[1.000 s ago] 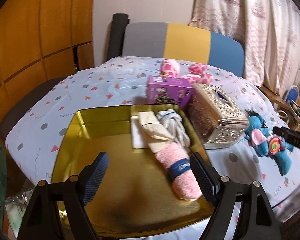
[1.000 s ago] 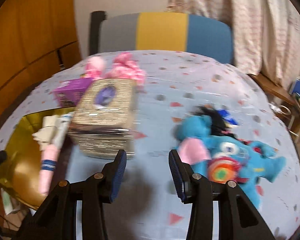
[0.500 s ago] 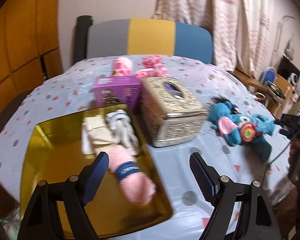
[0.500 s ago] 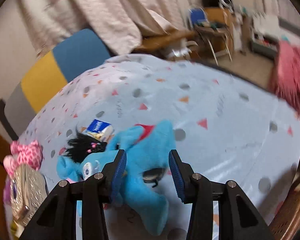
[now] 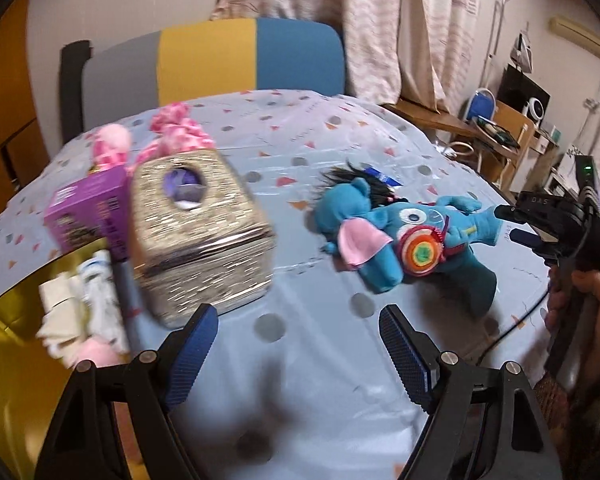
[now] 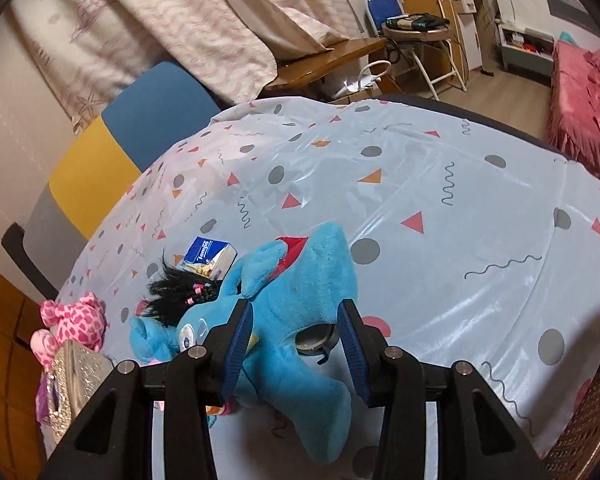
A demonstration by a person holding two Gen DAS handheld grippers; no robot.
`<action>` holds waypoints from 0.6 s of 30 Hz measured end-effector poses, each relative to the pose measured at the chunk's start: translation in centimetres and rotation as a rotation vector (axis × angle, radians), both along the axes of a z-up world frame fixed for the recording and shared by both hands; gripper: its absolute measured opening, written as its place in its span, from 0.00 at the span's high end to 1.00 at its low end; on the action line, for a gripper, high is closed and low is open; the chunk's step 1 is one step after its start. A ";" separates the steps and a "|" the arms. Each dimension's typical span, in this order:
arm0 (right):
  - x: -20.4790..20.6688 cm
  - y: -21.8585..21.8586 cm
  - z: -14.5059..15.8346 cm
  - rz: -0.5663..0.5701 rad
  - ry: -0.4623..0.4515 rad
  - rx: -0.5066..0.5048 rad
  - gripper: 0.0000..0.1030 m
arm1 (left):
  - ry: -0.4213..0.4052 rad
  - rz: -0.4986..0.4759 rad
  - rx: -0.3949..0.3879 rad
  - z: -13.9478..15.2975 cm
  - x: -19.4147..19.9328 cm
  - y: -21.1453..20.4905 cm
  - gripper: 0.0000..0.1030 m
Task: Organize soft objects
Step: 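Move the right tool toward the blue plush monster while the left tool approaches the blue bear, then grasp the small blue bear with pink cape with the left tool while the right tool grasps the blue monster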
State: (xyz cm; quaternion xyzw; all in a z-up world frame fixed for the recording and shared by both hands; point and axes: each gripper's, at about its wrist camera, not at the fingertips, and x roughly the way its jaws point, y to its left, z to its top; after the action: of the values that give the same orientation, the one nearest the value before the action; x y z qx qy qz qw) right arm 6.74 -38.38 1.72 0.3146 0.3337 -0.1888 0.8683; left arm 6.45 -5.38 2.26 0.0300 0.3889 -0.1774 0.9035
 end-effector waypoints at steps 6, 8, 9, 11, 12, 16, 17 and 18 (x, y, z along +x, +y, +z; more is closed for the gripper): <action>0.2 0.0 -0.2 0.024 -0.006 0.028 0.57 | 0.067 -0.035 -0.001 -1.7 4.3 -3.9 0.34; 0.3 0.1 -0.2 0.033 -0.009 0.037 0.57 | 0.092 -0.038 -0.004 -2.3 5.8 -5.1 0.36; 0.3 0.1 -0.3 0.036 -0.012 0.040 0.57 | 0.100 -0.041 -0.007 -2.6 6.3 -5.6 0.36; 0.3 0.1 -0.3 0.044 -0.016 0.052 0.57 | 0.127 -0.039 -0.024 -3.2 7.6 -6.4 0.35; 0.4 0.1 -0.4 0.048 -0.018 0.057 0.57 | 0.143 -0.036 -0.034 -3.4 8.2 -6.8 0.34; 0.7 0.2 -0.6 0.067 -0.012 0.076 0.57 | 0.159 -0.013 -0.051 -4.2 10.6 -8.4 0.27; 0.8 0.2 -0.7 0.071 -0.011 0.079 0.57 | 0.148 -0.019 -0.054 -4.1 10.9 -9.0 0.24; 0.8 0.3 -0.7 0.075 -0.011 0.081 0.57 | 0.143 -0.031 -0.055 -4.2 11.2 -9.5 0.22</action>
State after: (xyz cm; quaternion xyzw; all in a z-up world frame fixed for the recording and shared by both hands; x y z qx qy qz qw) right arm 7.57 -38.12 0.98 0.3376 0.3478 -0.1406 0.8633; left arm 17.61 -14.91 -1.91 -0.0017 0.4469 -0.2039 0.8710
